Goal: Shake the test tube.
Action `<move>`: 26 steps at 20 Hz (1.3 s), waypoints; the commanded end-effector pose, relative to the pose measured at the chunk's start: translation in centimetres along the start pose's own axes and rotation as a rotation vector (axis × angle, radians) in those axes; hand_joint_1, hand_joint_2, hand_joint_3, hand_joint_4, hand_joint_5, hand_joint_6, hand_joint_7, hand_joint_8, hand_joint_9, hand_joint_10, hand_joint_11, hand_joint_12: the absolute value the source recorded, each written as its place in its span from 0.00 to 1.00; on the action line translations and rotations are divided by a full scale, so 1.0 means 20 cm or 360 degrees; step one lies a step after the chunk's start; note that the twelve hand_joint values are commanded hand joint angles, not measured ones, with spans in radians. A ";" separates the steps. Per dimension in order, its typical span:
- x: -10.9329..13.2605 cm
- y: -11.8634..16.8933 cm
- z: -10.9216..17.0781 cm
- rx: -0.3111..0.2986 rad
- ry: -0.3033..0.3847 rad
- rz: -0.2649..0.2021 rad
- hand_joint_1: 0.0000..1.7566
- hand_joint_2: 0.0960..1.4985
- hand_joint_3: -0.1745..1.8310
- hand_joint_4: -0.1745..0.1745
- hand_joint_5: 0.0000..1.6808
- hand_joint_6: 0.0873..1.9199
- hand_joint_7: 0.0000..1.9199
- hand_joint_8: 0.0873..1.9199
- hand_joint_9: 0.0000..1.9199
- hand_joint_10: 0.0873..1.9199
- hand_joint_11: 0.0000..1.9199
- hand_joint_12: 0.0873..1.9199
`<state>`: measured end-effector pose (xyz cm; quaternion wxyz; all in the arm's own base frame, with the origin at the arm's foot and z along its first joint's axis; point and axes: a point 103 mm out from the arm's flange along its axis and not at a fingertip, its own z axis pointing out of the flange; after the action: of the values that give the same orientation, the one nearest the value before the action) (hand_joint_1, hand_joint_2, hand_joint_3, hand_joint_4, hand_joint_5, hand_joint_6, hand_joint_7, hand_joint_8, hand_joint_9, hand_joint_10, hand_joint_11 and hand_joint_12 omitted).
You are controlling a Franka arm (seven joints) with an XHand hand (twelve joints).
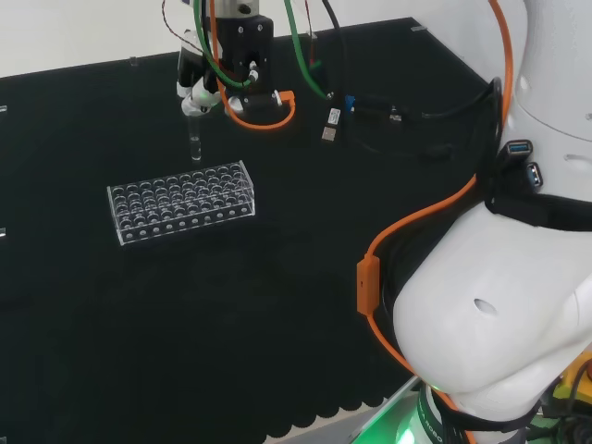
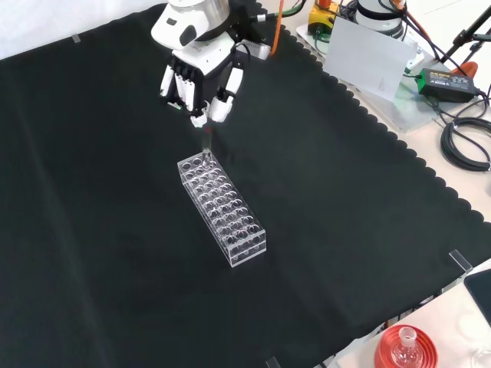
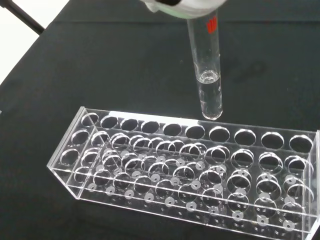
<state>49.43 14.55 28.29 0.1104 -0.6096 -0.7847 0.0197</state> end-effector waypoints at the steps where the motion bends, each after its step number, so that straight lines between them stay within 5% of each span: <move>1: 0.02 -0.03 -0.03 0.0033 -0.0171 -0.0007 0.75 0.68 0.00 0.00 0.78 0.19 0.71 0.18 0.66 0.23 0.33 0.65; 6: 0.00 -0.06 -0.06 -0.0014 -0.0063 -0.0013 0.75 0.68 0.00 0.00 0.78 0.19 0.71 0.18 0.66 0.23 0.33 0.65; 12: -0.05 -0.15 -0.14 -0.0061 -0.0045 0.0066 0.75 0.68 0.00 0.00 0.78 0.19 0.72 0.18 0.66 0.23 0.33 0.65; 21: -0.29 -0.31 -0.27 -0.0098 -0.0169 0.0255 0.75 0.68 0.00 0.00 0.79 0.18 0.72 0.18 0.66 0.23 0.33 0.65; 26: -0.34 -0.34 -0.34 -0.0125 -0.0253 0.0292 0.75 0.68 0.00 0.00 0.79 0.18 0.72 0.17 0.66 0.23 0.33 0.65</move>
<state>46.62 8.24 34.05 0.0436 -0.6583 -0.7509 0.0311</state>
